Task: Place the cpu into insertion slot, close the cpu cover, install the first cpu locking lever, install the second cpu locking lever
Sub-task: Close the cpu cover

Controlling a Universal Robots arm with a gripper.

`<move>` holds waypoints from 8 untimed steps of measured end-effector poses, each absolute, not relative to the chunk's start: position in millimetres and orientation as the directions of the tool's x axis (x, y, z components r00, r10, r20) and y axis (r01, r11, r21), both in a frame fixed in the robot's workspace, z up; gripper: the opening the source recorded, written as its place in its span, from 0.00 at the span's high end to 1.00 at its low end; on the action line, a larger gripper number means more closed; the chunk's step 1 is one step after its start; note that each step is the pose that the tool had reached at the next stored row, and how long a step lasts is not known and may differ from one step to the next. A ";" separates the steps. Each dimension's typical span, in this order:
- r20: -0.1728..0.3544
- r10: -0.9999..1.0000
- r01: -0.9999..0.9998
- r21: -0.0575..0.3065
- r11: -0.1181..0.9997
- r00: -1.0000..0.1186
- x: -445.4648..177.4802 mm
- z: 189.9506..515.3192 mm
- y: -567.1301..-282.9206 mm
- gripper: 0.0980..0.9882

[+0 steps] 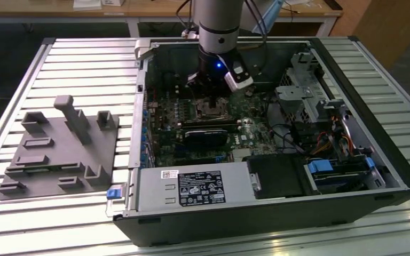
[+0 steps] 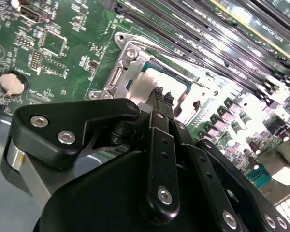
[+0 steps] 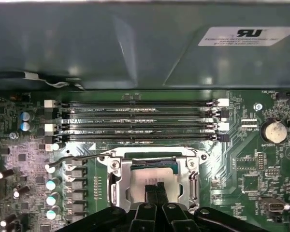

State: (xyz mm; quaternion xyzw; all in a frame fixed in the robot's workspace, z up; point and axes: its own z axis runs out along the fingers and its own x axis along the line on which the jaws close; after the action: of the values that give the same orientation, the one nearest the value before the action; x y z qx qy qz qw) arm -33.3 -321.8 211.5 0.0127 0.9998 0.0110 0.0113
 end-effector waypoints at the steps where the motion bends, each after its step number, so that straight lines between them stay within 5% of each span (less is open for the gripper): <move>1: -0.025 0.025 0.024 0.023 0.999 -0.999 -33.7 211.4 -321.8 0.99; 8: -0.032 0.024 0.024 0.023 0.999 -0.999 -36.5 211.1 -321.9 0.99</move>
State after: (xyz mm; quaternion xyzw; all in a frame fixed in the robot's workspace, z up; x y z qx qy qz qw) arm -36.5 -321.9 211.1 0.0121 0.9997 0.0111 0.0161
